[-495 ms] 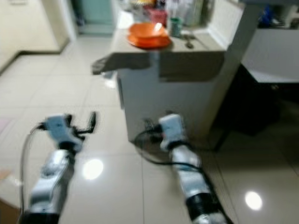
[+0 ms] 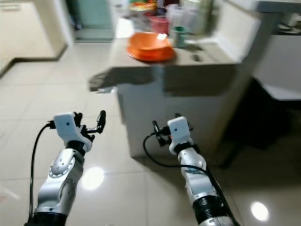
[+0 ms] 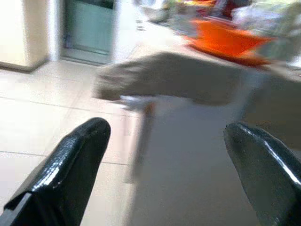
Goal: Setting the table
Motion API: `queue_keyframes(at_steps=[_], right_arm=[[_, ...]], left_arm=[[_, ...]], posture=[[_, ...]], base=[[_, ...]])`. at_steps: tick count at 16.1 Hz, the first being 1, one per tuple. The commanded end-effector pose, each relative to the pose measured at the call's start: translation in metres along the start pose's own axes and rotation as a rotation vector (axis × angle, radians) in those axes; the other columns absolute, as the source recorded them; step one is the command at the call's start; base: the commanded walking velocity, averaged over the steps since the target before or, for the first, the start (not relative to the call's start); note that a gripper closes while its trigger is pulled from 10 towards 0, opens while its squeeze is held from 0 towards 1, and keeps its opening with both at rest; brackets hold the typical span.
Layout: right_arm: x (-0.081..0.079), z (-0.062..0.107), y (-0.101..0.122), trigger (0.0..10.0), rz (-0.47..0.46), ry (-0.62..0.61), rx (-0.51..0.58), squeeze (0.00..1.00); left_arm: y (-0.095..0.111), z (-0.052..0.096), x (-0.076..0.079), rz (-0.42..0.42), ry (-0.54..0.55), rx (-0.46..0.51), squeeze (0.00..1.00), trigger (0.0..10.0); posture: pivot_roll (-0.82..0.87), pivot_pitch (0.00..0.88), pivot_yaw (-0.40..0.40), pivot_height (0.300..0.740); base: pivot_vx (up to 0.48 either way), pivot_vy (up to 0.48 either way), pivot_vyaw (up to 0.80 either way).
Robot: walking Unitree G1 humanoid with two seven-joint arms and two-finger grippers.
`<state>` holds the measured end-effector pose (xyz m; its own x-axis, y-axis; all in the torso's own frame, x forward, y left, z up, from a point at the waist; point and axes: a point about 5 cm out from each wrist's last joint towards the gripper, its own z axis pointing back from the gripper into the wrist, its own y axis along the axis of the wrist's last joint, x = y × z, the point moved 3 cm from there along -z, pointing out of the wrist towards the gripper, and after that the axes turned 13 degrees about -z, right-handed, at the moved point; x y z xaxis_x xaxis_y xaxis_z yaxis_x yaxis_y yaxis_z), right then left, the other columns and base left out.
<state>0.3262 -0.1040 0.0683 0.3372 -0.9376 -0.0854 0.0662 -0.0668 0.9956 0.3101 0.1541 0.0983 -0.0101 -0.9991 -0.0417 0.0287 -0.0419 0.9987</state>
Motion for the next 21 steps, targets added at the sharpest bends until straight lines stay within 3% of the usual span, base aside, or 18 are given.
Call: queue_keyframes(at_steps=[1,4,6,7,8,10,21], right_arm=[[0.006,0.001,0.005,10.0,0.017,-0.009,0.015,0.00],[0.012,0.001,0.012,10.0,0.002,-0.040,0.067,0.00],[0.017,0.000,0.013,10.0,-0.022,-0.070,0.065,0.00],[0.016,-0.001,0.015,10.0,-0.018,-0.064,0.068,0.00],[0.016,-0.001,0.015,10.0,-0.018,-0.063,0.068,0.00],[0.014,-0.002,0.015,10.0,-0.016,-0.054,0.066,0.00],[0.008,-0.005,0.013,10.0,-0.010,-0.028,0.061,0.00]], left_arm=[[0.003,-0.003,0.003,-0.015,0.000,0.007,0.00,10.0],[0.000,-0.003,0.000,-0.032,0.005,-0.004,0.00,10.0],[-0.003,-0.003,-0.004,-0.099,0.010,-0.013,0.00,10.0],[0.001,-0.002,-0.008,-0.035,0.019,0.012,0.00,10.0],[0.001,-0.002,-0.012,-0.038,0.025,0.008,0.00,10.0],[0.003,-0.005,-0.016,-0.043,0.045,0.004,0.00,10.0],[0.005,-0.009,-0.008,-0.042,0.029,0.011,0.00,10.0]], posture=[[-0.09,0.000,0.045,0.736],[-0.10,0.000,0.048,0.736],[-0.10,0.000,0.050,0.736],[-0.10,0.000,0.055,0.736],[-0.10,0.000,0.055,0.736],[-0.10,0.000,0.052,0.736],[-0.09,0.000,0.056,0.736]], base=[[0.480,0.000,0.00],[0.480,0.000,0.00],[0.152,0.000,0.00],[0.000,0.000,0.00],[0.000,0.000,0.00],[0.000,-0.431,0.00],[0.000,-0.424,0.00]])
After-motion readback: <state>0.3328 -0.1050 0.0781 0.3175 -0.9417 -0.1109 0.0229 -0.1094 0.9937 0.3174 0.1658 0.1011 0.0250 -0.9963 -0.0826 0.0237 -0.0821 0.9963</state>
